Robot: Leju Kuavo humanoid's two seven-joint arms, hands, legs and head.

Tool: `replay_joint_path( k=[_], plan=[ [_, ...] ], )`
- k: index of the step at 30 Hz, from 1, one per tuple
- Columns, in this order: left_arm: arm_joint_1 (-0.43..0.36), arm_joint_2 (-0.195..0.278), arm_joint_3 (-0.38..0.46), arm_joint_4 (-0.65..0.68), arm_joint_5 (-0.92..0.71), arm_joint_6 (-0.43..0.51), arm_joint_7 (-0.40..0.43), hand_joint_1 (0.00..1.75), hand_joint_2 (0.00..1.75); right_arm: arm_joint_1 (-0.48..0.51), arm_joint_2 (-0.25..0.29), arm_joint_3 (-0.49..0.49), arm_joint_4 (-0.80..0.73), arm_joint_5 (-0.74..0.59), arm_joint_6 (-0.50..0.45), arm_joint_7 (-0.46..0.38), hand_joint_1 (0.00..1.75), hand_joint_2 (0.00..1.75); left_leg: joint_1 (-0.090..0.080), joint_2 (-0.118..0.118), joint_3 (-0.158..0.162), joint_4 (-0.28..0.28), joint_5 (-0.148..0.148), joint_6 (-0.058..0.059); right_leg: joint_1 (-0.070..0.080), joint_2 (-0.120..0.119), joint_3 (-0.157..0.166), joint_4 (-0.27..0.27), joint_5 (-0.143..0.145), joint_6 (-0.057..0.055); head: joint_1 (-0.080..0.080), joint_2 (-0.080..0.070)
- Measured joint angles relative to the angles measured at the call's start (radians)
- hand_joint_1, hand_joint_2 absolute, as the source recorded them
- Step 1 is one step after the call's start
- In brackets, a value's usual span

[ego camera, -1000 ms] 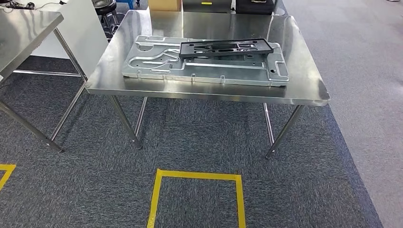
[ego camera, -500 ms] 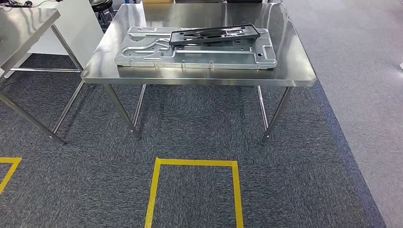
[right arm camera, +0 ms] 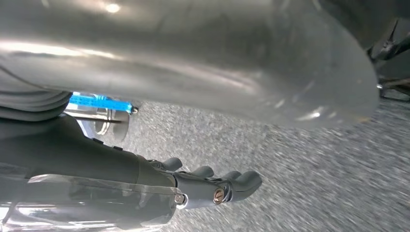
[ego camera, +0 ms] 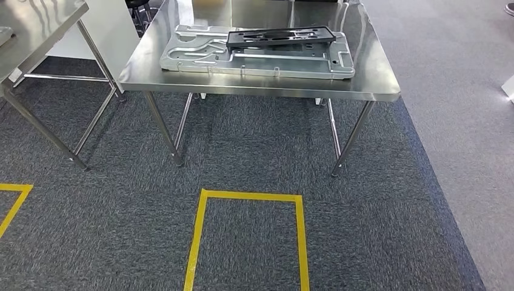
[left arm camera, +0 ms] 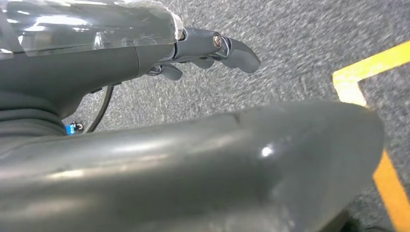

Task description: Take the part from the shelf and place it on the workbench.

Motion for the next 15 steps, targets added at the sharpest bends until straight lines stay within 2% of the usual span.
replay_joint_path(
  k=[1, 2, 3, 4, 5, 6, 7, 8, 9, 10, 12, 13, 14, 15],
  plan=[
    [0.000, 0.000, -0.001, 0.000, -0.002, -0.001, 0.001, 0.00, 0.00, 0.000, 0.000, 0.000, 0.000, 0.000, 0.001, -0.002, 0.00, 0.00, -0.001, 0.001, -0.016, 0.003, 0.012, 0.001, -0.001, 0.000, -0.015, 0.068, -0.042, 0.003, 0.000, 0.000],
    [0.000, 0.000, -0.001, 0.000, -0.005, -0.002, 0.002, 0.00, 0.00, 0.000, 0.000, 0.000, 0.000, 0.000, 0.003, -0.003, 0.00, 0.00, -0.001, 0.001, -0.034, 0.007, 0.023, 0.000, -0.002, 0.000, -0.022, 0.124, -0.059, 0.006, 0.000, 0.000],
    [0.000, 0.000, -0.002, 0.000, -0.007, -0.003, 0.005, 0.00, 0.00, 0.000, 0.000, 0.000, 0.000, 0.000, 0.004, -0.004, 0.00, 0.00, -0.001, 0.002, -0.054, 0.013, 0.034, -0.002, -0.004, 0.000, -0.016, 0.153, -0.050, 0.008, 0.000, 0.000],
    [0.000, 0.000, -0.003, 0.000, -0.009, -0.004, 0.008, 0.00, 0.00, 0.000, 0.000, 0.000, 0.000, 0.000, 0.006, -0.005, 0.00, 0.00, 0.000, 0.002, -0.074, 0.021, 0.044, -0.005, -0.006, 0.000, 0.007, 0.148, -0.023, 0.010, 0.000, 0.000],
    [0.000, 0.000, -0.005, 0.000, -0.011, -0.005, 0.014, 0.00, 0.00, 0.000, 0.000, 0.000, 0.000, 0.001, 0.006, -0.006, 0.00, 0.00, 0.001, 0.002, -0.094, 0.029, 0.052, -0.007, -0.008, 0.000, 0.047, 0.108, 0.009, 0.011, 0.000, 0.000],
    [0.000, 0.000, -0.006, 0.000, -0.012, -0.009, 0.019, 0.00, 0.00, -0.001, 0.000, 0.001, 0.000, 0.002, 0.005, -0.008, 0.00, 0.00, 0.001, 0.002, -0.112, 0.039, 0.058, -0.011, -0.009, 0.000, 0.103, 0.037, 0.022, 0.010, 0.000, 0.000],
    [0.000, 0.000, -0.008, 0.000, -0.013, -0.016, 0.023, 0.00, 0.44, -0.002, 0.000, 0.002, 0.000, 0.005, 0.001, -0.011, 0.00, 0.00, 0.000, 0.001, -0.126, 0.049, 0.064, -0.016, -0.008, 0.001, 0.159, -0.046, 0.015, 0.006, 0.000, 0.000],
    [0.000, 0.000, -0.009, 0.000, -0.015, -0.027, 0.026, 0.00, 0.87, -0.003, 0.000, 0.004, 0.000, 0.008, -0.002, -0.014, 0.00, 0.00, -0.001, 0.001, -0.135, 0.056, 0.068, -0.022, -0.006, 0.001, 0.202, -0.111, 0.001, -0.001, 0.000, 0.000],
    [0.001, 0.000, -0.011, 0.000, -0.018, -0.039, 0.027, 0.00, 1.31, -0.004, 0.000, 0.007, 0.000, 0.011, -0.006, -0.017, 0.00, 0.00, -0.001, 0.000, -0.139, 0.061, 0.075, -0.029, -0.004, 0.002, 0.228, -0.153, -0.016, -0.008, -0.001, 0.000],
    [0.001, 0.000, -0.014, 0.000, -0.022, -0.048, 0.028, 0.00, 1.75, -0.004, 0.001, 0.009, 0.000, 0.012, -0.008, -0.019, 0.00, 0.00, 0.000, 0.001, -0.140, 0.061, 0.081, -0.035, -0.001, 0.003, 0.233, -0.168, -0.020, -0.016, -0.001, 0.000],
    [0.002, 0.000, -0.020, 0.000, -0.028, -0.052, 0.037, 0.00, 1.75, -0.003, 0.002, 0.013, 0.000, 0.013, -0.006, -0.026, 0.00, 0.00, 0.003, -0.001, -0.144, 0.066, 0.080, -0.048, -0.002, 0.000, 0.222, -0.166, -0.004, -0.034, -0.001, 0.000],
    [0.003, 0.000, -0.021, 0.000, -0.028, -0.049, 0.045, 0.00, 1.75, -0.003, 0.002, 0.014, 0.001, 0.013, -0.005, -0.032, 0.00, 0.00, 0.005, -0.002, -0.152, 0.085, 0.057, -0.054, -0.003, -0.002, 0.215, -0.168, 0.006, -0.043, -0.001, 0.000],
    [0.005, 0.000, -0.021, 0.000, -0.027, -0.046, 0.051, 0.00, 1.75, -0.003, 0.003, 0.015, 0.001, 0.012, -0.003, -0.041, 0.00, 0.00, 0.007, -0.003, -0.167, 0.124, 0.018, -0.058, -0.004, -0.003, 0.206, -0.169, 0.016, -0.049, -0.002, 0.000],
    [0.006, 0.000, -0.021, 0.000, -0.027, -0.045, 0.055, 0.00, 1.75, -0.002, 0.004, 0.016, 0.001, 0.012, -0.001, -0.053, 0.00, 0.44, 0.008, -0.004, -0.185, 0.181, -0.031, -0.062, -0.004, -0.004, 0.195, -0.169, 0.025, -0.053, -0.002, 0.000]
  ],
)
